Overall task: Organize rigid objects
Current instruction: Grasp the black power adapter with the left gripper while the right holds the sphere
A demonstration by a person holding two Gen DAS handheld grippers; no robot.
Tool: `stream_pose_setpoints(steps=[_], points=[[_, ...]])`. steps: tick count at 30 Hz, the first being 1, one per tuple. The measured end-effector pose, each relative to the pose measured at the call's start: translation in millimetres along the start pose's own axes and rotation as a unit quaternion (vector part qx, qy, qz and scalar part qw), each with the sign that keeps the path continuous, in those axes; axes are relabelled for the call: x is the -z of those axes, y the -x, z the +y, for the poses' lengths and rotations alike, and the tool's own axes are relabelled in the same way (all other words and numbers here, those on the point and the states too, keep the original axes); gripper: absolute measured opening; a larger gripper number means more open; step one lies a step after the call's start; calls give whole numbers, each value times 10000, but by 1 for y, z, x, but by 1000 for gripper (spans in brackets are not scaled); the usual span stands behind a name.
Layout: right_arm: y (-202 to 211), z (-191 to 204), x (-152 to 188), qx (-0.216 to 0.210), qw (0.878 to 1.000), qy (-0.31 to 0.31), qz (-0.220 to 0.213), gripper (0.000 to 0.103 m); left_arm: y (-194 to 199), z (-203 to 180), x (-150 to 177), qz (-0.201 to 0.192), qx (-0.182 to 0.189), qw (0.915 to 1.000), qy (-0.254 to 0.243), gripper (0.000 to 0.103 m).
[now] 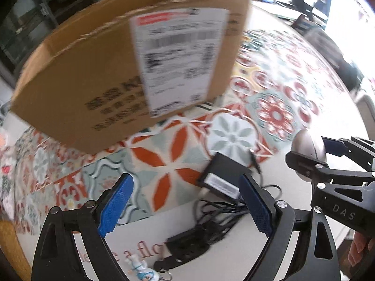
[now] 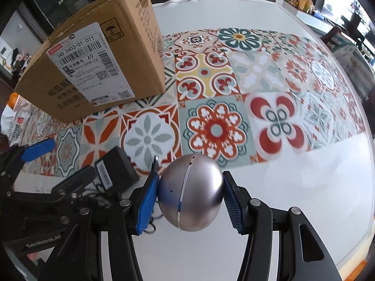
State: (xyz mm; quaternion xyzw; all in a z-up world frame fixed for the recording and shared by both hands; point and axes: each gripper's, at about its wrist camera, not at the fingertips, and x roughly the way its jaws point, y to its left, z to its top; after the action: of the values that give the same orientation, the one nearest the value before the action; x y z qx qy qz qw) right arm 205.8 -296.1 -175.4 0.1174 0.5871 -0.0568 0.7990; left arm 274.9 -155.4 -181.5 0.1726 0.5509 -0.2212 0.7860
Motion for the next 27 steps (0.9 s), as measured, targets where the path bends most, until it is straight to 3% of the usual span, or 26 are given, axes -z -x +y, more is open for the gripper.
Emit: stream_pose_setpoints(steps=[6, 15, 19, 27], points=[[-9, -14, 10, 66, 9996, -195, 189, 54, -13, -24, -1, 266, 291, 9985, -372, 89], [-24, -20, 14, 62, 9990, -266, 368, 54, -44, -31, -2, 625, 487, 9963, -348, 81], [-29, -20, 15, 40, 9988, -253, 427, 54, -55, -35, -4, 762, 551, 9952, -276, 65], [-28, -18, 13, 25, 9991, -180, 394, 54, -46, -29, 7, 582, 557, 9966, -168, 62]])
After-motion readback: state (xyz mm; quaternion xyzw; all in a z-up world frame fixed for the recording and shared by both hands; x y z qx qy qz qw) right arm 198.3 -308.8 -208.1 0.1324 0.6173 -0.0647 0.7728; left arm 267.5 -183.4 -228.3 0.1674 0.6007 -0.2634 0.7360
